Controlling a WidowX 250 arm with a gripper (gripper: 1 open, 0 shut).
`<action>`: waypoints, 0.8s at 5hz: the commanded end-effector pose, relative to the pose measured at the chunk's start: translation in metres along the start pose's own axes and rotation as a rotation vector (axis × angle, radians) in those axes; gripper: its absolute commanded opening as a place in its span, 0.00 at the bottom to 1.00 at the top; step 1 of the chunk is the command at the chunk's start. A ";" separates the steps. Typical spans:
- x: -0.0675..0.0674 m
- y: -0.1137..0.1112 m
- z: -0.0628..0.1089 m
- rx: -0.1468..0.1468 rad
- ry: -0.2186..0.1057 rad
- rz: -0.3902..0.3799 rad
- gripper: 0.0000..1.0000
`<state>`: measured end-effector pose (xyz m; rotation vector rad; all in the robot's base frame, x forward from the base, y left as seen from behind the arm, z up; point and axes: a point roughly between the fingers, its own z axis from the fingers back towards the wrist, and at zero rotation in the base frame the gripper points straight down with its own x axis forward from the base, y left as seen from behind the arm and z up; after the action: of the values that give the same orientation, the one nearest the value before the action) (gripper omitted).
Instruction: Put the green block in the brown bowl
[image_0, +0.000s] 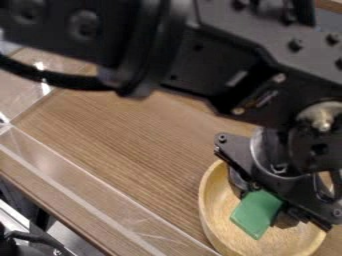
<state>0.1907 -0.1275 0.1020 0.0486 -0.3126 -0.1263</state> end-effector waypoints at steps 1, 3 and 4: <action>0.010 -0.002 -0.004 -0.024 -0.022 0.027 0.00; 0.015 -0.007 -0.024 -0.048 -0.009 0.087 0.00; 0.016 -0.008 -0.026 -0.065 0.000 0.119 1.00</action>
<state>0.2069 -0.1331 0.0720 -0.0098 -0.2804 -0.0278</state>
